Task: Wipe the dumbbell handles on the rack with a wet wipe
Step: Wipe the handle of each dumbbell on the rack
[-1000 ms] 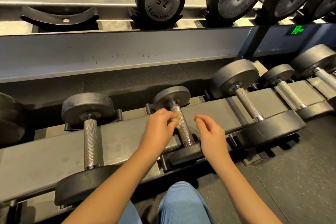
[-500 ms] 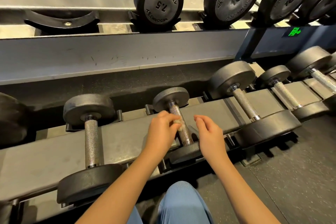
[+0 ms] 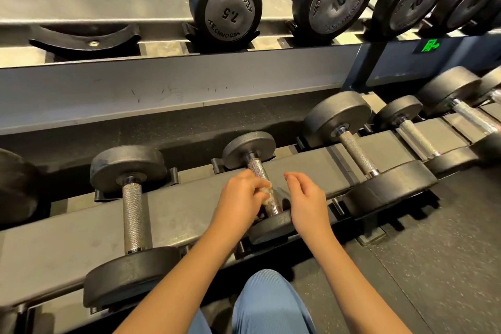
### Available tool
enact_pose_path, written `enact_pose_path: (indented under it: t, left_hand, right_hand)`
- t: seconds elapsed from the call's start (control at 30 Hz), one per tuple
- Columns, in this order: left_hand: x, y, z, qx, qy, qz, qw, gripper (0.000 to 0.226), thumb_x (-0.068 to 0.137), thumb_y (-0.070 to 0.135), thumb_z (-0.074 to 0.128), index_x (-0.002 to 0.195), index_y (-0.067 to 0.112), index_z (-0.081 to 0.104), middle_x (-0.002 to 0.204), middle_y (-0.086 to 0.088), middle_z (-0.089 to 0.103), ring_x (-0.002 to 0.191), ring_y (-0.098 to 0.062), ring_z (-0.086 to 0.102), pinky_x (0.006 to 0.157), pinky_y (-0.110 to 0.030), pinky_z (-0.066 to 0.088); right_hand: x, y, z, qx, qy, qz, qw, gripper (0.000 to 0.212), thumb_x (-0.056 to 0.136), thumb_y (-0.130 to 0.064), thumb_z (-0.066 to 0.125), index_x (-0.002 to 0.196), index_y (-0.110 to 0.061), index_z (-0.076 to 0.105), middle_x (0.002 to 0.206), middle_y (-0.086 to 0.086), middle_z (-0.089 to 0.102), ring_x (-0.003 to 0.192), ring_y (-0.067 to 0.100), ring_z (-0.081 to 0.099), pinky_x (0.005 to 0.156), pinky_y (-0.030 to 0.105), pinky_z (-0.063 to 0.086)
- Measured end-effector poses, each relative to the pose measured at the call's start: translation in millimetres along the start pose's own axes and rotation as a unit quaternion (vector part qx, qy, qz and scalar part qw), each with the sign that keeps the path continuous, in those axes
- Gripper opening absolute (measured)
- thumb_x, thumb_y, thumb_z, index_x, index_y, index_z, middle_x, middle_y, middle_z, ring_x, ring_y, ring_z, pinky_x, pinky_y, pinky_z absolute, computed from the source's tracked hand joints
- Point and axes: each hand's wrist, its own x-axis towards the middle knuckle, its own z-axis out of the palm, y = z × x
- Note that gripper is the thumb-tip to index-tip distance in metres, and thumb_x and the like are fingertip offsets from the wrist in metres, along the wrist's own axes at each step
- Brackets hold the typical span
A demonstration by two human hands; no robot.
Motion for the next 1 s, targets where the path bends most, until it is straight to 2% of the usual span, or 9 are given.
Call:
enact_pose_path:
  t: [0.13, 0.3, 0.4, 0.53, 0.6, 0.67, 0.73, 0.83, 1.0]
  left_hand:
    - [-5, 2, -6, 0.002, -0.067, 0.012, 0.998, 0.022, 0.080, 0.013, 0.073, 0.103, 0.014, 0.074, 0.092, 0.004, 0.059, 0.084, -0.011, 0.056, 0.080, -0.020, 0.044]
    - [-2, 7, -15, 0.031, -0.120, -0.004, 0.992, 0.022, 0.083, 0.018, 0.071, 0.105, 0.018, 0.072, 0.093, 0.005, 0.057, 0.082, -0.008, 0.053, 0.073, -0.016, 0.040]
    - [-1, 14, -15, 0.017, -0.092, -0.005, 0.996, 0.022, 0.086, 0.016, 0.067, 0.107, 0.017, 0.071, 0.102, 0.004, 0.061, 0.085, -0.005, 0.055, 0.078, -0.015, 0.043]
    - [3, 32, -10, -0.047, -0.051, -0.002, 0.998, 0.021, 0.088, 0.014, 0.066, 0.108, 0.014, 0.071, 0.086, 0.017, 0.054, 0.073, 0.009, 0.051, 0.066, 0.003, 0.037]
    - [5, 43, 1, -0.068, -0.035, 0.009, 0.997, 0.020, 0.086, 0.013, 0.068, 0.105, 0.014, 0.071, 0.090, 0.013, 0.057, 0.079, 0.004, 0.055, 0.068, 0.001, 0.038]
    - [8, 54, 13, -0.087, -0.037, 0.014, 0.995, 0.019, 0.084, 0.010, 0.069, 0.102, 0.013, 0.071, 0.093, 0.009, 0.058, 0.076, 0.005, 0.055, 0.069, 0.000, 0.039]
    - [18, 63, 28, -0.086, -0.040, 0.022, 0.995, 0.020, 0.083, 0.010, 0.070, 0.102, 0.013, 0.072, 0.094, 0.005, 0.060, 0.075, 0.003, 0.054, 0.070, -0.002, 0.040]
    - [41, 75, 47, -0.065, -0.043, 0.033, 0.996, 0.023, 0.082, 0.017, 0.071, 0.105, 0.017, 0.072, 0.091, 0.007, 0.059, 0.079, -0.002, 0.054, 0.070, -0.005, 0.038]
    - [81, 95, 86, -0.102, -0.041, 0.022, 0.994, 0.023, 0.083, 0.017, 0.071, 0.105, 0.020, 0.071, 0.089, 0.012, 0.055, 0.079, 0.003, 0.054, 0.069, -0.003, 0.040]
  right_hand:
    - [0, 1, 2, -0.012, 0.012, -0.005, 1.000, 0.029, 0.098, -0.027, 0.043, 0.115, -0.017, 0.064, 0.110, -0.002, 0.064, 0.104, 0.013, 0.056, 0.088, 0.031, 0.045]
    - [-2, -3, -11, -0.101, -0.016, -0.053, 0.993, 0.030, 0.098, -0.028, 0.045, 0.122, -0.016, 0.059, 0.120, -0.002, 0.059, 0.115, 0.014, 0.051, 0.097, 0.035, 0.042]
    - [1, -1, -44, -0.224, 0.003, -0.106, 0.969, 0.031, 0.096, -0.026, 0.049, 0.121, -0.012, 0.060, 0.123, 0.001, 0.059, 0.117, 0.019, 0.051, 0.099, 0.037, 0.040]
    - [19, 12, -111, -0.368, 0.098, -0.134, 0.915, 0.028, 0.092, -0.024, 0.048, 0.103, -0.006, 0.067, 0.113, 0.010, 0.064, 0.107, 0.031, 0.057, 0.092, 0.042, 0.041]
    - [29, 22, -143, -0.438, 0.124, -0.106, 0.884, 0.037, 0.093, -0.034, 0.046, 0.111, -0.008, 0.065, 0.124, 0.011, 0.059, 0.119, 0.031, 0.051, 0.102, 0.048, 0.034]
    - [39, 30, -168, -0.429, 0.066, -0.050, 0.900, 0.057, 0.093, -0.051, 0.048, 0.135, -0.013, 0.050, 0.146, 0.008, 0.041, 0.137, 0.024, 0.032, 0.113, 0.047, 0.022]
    - [51, 34, -184, -0.390, -0.006, -0.033, 0.920, 0.076, 0.085, -0.063, 0.049, 0.144, -0.015, 0.038, 0.153, 0.005, 0.032, 0.141, 0.020, 0.025, 0.116, 0.040, 0.022]
    - [65, 30, -190, -0.345, -0.038, -0.025, 0.938, 0.084, 0.078, -0.072, 0.044, 0.141, -0.016, 0.043, 0.147, 0.001, 0.041, 0.135, 0.018, 0.036, 0.109, 0.034, 0.031]
    - [70, 38, -185, -0.346, 0.010, -0.047, 0.937, 0.077, 0.078, -0.071, 0.034, 0.127, -0.014, 0.054, 0.127, -0.001, 0.055, 0.120, 0.016, 0.047, 0.096, 0.031, 0.039]
